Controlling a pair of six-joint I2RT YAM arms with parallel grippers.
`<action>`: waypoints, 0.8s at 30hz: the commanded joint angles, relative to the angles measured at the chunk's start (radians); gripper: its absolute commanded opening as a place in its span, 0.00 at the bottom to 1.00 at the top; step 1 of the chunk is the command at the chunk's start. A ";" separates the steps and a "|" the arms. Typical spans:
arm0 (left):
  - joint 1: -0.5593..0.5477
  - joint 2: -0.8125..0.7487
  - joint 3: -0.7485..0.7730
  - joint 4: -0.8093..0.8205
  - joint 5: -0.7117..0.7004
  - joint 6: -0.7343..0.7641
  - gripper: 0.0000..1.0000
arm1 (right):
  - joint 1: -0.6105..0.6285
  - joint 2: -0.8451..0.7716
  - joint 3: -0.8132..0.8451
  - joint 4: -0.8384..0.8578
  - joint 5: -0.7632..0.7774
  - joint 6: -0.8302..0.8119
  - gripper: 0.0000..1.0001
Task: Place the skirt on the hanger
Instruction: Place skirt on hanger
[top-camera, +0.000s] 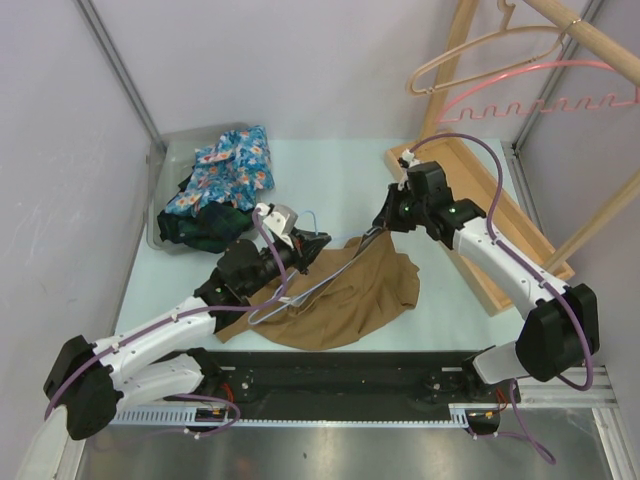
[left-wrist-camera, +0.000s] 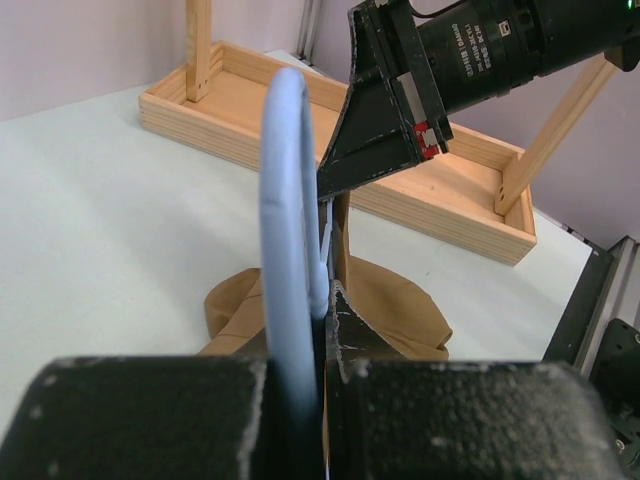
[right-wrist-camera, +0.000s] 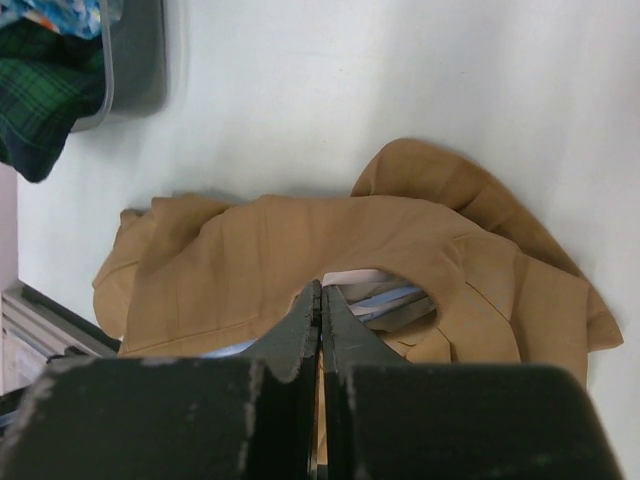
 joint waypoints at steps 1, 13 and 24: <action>-0.010 0.003 0.048 0.067 0.009 -0.029 0.00 | 0.052 -0.011 0.047 0.018 -0.133 -0.032 0.00; -0.011 0.035 0.043 0.093 -0.029 -0.031 0.00 | 0.087 -0.035 0.045 -0.009 -0.202 -0.049 0.00; -0.011 0.006 0.011 0.161 0.186 -0.057 0.00 | 0.029 -0.049 0.045 -0.066 -0.147 -0.029 0.00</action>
